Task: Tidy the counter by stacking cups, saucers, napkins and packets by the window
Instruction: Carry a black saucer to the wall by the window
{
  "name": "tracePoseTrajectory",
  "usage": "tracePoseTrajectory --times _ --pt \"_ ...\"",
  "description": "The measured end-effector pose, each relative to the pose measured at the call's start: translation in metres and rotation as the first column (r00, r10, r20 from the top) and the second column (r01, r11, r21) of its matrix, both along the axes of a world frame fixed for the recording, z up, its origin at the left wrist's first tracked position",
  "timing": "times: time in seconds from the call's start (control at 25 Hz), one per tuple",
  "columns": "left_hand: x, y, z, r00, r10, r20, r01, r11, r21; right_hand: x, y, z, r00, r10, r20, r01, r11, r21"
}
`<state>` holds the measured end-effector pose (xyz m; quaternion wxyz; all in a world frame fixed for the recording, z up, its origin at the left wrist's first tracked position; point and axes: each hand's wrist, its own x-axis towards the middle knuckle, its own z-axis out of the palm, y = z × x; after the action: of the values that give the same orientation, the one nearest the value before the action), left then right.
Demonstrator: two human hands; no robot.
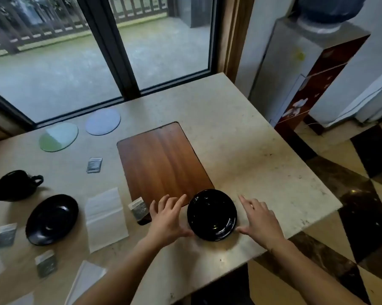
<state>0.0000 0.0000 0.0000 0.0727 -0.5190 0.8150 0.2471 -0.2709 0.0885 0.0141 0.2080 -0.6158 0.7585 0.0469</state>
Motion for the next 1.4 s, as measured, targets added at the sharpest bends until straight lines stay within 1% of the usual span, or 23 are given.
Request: tracePoseTrajectory --times 0.2,0.36,0.48,0.68,0.84,1.0,1.24,1.4 --pt "-0.011 0.003 -0.008 0.999 0.018 0.044 -0.019 1.000 0.017 -0.007 -0.021 -0.015 0.993 0.081 0.090 -0.090 0.991 0.104" --pt "-0.016 0.011 -0.012 0.997 0.045 0.058 -0.046 0.999 0.017 -0.011 -0.026 -0.019 0.979 0.152 0.139 -0.169 0.978 0.120" --pt "-0.023 0.015 -0.011 0.996 0.081 0.046 -0.082 0.997 0.014 -0.008 -0.024 -0.024 0.971 0.165 0.173 -0.183 0.979 0.093" --pt "-0.029 0.018 -0.012 0.992 0.123 0.021 -0.124 0.991 0.046 -0.004 -0.021 -0.038 0.964 0.108 0.241 -0.130 0.989 0.077" --pt "-0.032 0.021 -0.014 0.982 0.184 -0.043 -0.180 0.980 0.082 -0.006 -0.023 -0.035 0.942 0.102 0.319 -0.125 0.991 0.054" --pt "-0.030 0.030 -0.017 0.958 0.266 -0.102 -0.257 0.962 0.096 -0.008 -0.027 -0.028 0.920 0.153 0.362 -0.166 0.986 0.004" --pt "-0.011 0.047 -0.016 0.929 0.359 -0.091 -0.359 0.933 0.018 0.005 -0.042 -0.019 0.890 0.295 0.348 -0.295 0.954 -0.054" --pt "0.017 0.062 -0.009 0.885 0.457 -0.093 -0.459 0.888 -0.008 0.036 -0.056 -0.010 0.848 0.400 0.349 -0.396 0.914 -0.087"
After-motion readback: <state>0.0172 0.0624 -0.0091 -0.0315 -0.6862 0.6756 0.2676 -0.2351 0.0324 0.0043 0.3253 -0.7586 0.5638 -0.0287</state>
